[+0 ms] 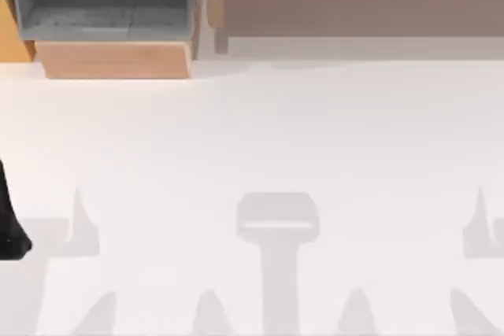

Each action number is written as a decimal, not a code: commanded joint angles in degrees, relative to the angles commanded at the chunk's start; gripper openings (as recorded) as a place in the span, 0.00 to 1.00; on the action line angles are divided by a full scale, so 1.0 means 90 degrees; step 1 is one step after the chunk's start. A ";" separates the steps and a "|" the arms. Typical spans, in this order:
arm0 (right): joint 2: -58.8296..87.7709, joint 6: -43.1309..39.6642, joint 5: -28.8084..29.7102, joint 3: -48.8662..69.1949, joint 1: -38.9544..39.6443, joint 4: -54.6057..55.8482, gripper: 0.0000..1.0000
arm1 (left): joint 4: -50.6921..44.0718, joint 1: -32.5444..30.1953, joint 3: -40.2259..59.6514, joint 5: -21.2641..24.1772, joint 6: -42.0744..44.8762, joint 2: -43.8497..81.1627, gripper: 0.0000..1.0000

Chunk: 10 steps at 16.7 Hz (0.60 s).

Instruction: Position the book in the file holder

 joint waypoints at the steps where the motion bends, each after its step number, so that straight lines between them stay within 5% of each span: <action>1: 0.0000 0.0000 0.0000 0.0000 0.0000 0.0000 1.00 | 0.0000 0.0000 0.0000 0.0000 0.0000 0.0000 1.00; 10: 0.0000 0.0000 0.0000 0.0000 0.0000 0.0000 1.00 | 0.0583 -0.0972 0.1790 -0.0905 0.0056 0.2261 1.00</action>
